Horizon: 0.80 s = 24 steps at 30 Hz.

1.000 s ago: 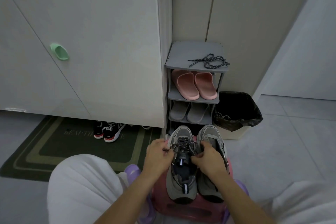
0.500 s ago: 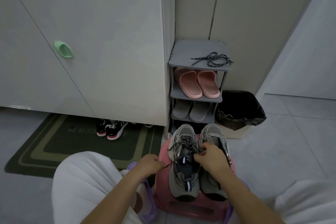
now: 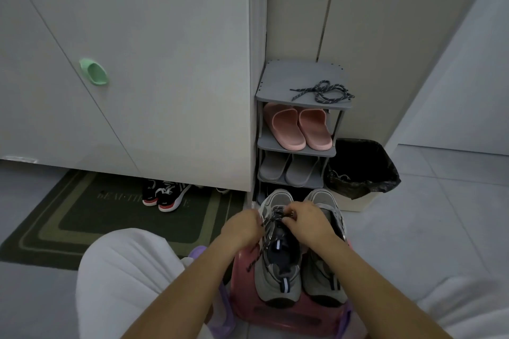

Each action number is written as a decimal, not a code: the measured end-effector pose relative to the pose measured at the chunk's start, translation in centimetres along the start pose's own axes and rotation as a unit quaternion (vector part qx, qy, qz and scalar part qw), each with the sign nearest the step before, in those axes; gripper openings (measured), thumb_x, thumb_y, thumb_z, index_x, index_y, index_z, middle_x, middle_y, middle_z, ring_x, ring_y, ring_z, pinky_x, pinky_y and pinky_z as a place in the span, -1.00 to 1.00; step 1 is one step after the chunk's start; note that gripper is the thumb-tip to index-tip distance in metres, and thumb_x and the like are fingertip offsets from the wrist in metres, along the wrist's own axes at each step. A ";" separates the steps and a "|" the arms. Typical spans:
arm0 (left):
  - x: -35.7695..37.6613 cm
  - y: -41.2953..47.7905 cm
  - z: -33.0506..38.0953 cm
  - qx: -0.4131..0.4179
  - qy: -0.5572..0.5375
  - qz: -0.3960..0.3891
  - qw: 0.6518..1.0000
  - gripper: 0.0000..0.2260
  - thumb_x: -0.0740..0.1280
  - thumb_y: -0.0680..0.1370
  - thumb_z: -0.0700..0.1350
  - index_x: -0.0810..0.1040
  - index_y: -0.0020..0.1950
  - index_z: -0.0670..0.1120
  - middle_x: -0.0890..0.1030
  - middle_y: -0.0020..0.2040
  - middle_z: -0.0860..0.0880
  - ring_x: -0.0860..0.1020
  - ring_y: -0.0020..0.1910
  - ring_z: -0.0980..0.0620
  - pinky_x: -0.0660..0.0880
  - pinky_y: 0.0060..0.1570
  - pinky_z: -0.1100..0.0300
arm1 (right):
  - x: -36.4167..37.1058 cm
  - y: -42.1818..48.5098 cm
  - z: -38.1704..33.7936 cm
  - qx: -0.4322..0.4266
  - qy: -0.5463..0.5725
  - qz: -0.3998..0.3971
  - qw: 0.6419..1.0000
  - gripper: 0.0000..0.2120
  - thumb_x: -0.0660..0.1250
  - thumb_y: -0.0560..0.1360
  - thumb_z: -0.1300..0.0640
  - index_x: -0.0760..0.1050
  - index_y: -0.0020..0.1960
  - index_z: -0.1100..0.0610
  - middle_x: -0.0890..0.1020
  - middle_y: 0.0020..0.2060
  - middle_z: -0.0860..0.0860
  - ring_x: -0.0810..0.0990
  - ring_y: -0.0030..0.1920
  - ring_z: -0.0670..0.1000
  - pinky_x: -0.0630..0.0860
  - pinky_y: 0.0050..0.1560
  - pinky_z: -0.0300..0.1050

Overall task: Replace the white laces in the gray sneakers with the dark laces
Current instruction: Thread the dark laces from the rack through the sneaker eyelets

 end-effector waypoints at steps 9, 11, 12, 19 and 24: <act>-2.1 -0.5 -1.5 -0.024 -0.294 -0.058 0.954 -0.90 0.32 0.52 -0.26 0.53 -0.16 -0.10 0.56 -0.33 -0.01 0.43 -0.46 0.14 0.36 -0.46 0.30 | 0.3 1.6 -2.9 -0.063 -0.052 -0.047 0.996 -0.86 0.29 0.52 0.10 0.56 -0.03 0.15 0.50 0.05 0.11 0.54 0.01 0.09 0.46 0.01 -0.13; -1.9 -0.7 -1.9 -0.014 -0.241 -0.067 0.968 -0.97 0.36 0.52 -0.21 0.58 -0.12 -0.11 0.52 -0.33 0.00 0.43 -0.43 0.15 0.39 -0.41 0.31 | -0.1 2.0 -2.4 -0.044 -0.017 -0.017 0.999 -0.88 0.28 0.52 0.12 0.50 -0.16 0.14 0.56 -0.06 0.10 0.52 -0.08 0.05 0.37 -0.11 -0.19; -1.7 -0.8 -2.0 -0.006 -0.206 -0.069 0.976 -0.96 0.36 0.52 -0.19 0.61 -0.08 -0.12 0.53 -0.30 0.01 0.43 -0.40 0.17 0.41 -0.36 0.31 | -0.2 2.1 -2.0 -0.032 0.002 -0.007 0.999 -0.87 0.28 0.52 0.12 0.46 -0.18 0.13 0.57 -0.09 0.08 0.51 -0.11 0.03 0.35 -0.12 -0.19; -1.1 -0.8 -0.7 -0.029 -0.406 0.034 0.913 -0.91 0.33 0.54 -0.25 0.47 0.02 -0.22 0.55 -0.28 -0.07 0.55 -0.43 0.18 0.51 -0.42 0.37 | -0.2 0.6 0.2 -0.018 0.098 0.033 0.995 -0.84 0.38 0.47 0.02 0.40 -0.16 0.01 0.51 -0.17 -0.02 0.48 -0.15 -0.05 0.34 -0.20 -0.25; 0.1 -0.3 -0.4 -0.050 -0.472 0.049 0.879 -0.87 0.33 0.53 -0.31 0.44 -0.17 -0.14 0.55 -0.30 -0.08 0.54 -0.48 0.20 0.52 -0.42 0.37 | 2.0 -1.2 0.6 -0.054 -0.007 0.005 0.998 -0.69 0.38 0.42 -0.16 0.63 0.05 0.01 0.40 0.22 -0.04 0.32 0.29 -0.01 0.30 0.28 -0.14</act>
Point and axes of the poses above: each hand's wrist, its own y-axis towards the middle knuckle, its own x-axis out of the palm, z = x × y, the point moved 5 cm from there along y, towards the middle knuckle
